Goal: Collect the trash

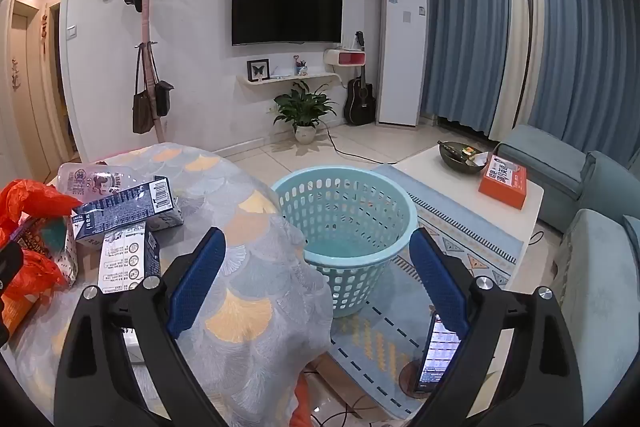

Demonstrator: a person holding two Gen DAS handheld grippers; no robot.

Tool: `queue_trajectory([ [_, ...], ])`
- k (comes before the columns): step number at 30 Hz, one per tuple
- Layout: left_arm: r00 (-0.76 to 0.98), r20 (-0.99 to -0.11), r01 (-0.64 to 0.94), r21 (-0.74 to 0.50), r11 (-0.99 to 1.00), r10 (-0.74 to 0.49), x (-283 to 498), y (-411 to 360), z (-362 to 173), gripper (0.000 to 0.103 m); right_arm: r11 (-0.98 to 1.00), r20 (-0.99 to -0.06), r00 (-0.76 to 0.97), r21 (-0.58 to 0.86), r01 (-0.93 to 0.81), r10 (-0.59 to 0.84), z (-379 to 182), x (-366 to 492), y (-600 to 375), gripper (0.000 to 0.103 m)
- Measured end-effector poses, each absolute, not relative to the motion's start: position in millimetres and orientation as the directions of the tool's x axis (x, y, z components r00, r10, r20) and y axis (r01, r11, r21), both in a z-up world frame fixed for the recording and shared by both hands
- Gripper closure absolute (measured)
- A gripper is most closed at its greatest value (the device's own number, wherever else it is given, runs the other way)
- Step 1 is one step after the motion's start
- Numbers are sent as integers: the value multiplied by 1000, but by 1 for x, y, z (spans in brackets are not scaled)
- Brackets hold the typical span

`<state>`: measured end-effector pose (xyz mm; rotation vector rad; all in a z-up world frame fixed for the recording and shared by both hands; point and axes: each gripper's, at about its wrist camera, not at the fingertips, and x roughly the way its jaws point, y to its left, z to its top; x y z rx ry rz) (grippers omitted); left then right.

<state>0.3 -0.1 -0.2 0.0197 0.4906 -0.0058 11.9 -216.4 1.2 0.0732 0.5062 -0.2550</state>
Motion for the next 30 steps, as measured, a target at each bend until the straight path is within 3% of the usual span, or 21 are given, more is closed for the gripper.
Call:
queue_trajectory([
  [8, 882, -469, -21, 28, 999, 32, 5, -9, -3, 7, 966, -489, 844, 13, 259, -220, 1, 12, -217, 14],
  [30, 896, -442, 25, -31, 999, -36, -4, 7, 9, 7, 968, -449, 862, -27, 248, -233, 10, 9, -204, 14],
])
